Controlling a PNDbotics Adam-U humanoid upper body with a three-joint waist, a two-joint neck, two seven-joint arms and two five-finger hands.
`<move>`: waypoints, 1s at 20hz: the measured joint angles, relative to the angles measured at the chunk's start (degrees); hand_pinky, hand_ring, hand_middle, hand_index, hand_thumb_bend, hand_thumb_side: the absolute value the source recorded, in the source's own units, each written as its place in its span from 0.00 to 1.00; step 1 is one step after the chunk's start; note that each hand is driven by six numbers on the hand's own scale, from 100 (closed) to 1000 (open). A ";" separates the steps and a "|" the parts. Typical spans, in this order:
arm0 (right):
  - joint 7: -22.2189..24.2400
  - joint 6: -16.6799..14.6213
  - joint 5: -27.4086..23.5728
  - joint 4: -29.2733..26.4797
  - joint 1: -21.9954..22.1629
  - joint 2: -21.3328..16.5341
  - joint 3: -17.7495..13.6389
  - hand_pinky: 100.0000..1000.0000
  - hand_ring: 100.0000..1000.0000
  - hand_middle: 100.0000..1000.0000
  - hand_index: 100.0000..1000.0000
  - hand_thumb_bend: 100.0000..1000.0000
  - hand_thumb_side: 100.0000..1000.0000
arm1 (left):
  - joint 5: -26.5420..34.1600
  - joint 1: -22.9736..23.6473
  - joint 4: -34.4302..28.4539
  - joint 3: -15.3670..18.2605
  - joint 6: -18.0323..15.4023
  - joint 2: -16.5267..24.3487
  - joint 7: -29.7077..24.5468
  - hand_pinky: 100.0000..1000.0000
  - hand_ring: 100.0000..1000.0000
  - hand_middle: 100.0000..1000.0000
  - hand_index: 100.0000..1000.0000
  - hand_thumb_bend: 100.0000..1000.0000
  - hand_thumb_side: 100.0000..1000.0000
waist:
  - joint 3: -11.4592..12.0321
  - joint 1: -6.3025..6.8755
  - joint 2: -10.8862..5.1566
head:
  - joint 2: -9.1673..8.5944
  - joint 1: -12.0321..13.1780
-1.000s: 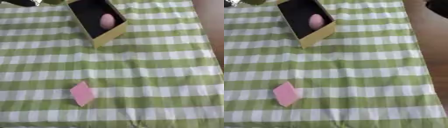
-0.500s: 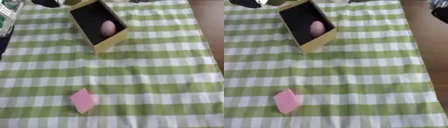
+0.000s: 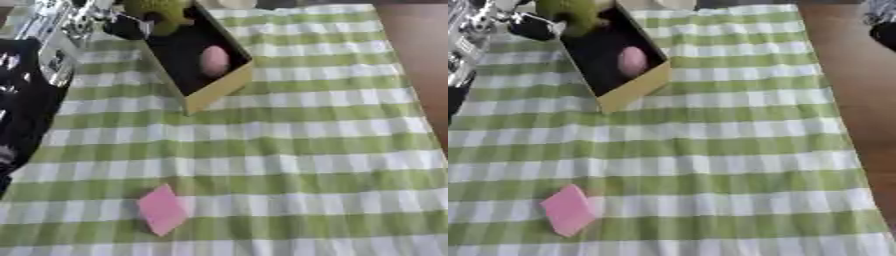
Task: Pick up objects on the table and place them in the box.
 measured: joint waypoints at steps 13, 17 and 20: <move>0.25 0.28 -0.56 0.00 0.11 0.55 -0.01 0.88 0.80 0.71 0.85 0.00 0.48 | -2.57 -0.20 2.97 0.93 0.66 -1.57 4.50 0.82 0.78 0.77 0.92 0.66 0.54 | -0.29 0.00 0.30 | 0.05 0.23; 0.30 0.37 -0.77 0.00 0.60 0.90 -0.03 0.88 0.80 0.71 0.85 0.00 0.49 | -2.61 -0.58 2.03 0.97 1.21 -1.57 5.11 0.82 0.79 0.78 0.93 0.68 0.57 | -0.29 0.00 0.30 | 0.07 0.22; 0.30 0.51 -0.82 0.00 0.78 0.95 -0.05 0.88 0.80 0.71 0.85 0.00 0.49 | -1.88 -0.63 1.18 1.09 1.60 -1.57 5.12 0.82 0.78 0.78 0.92 0.63 0.58 | -0.22 0.00 0.30 | 0.11 0.21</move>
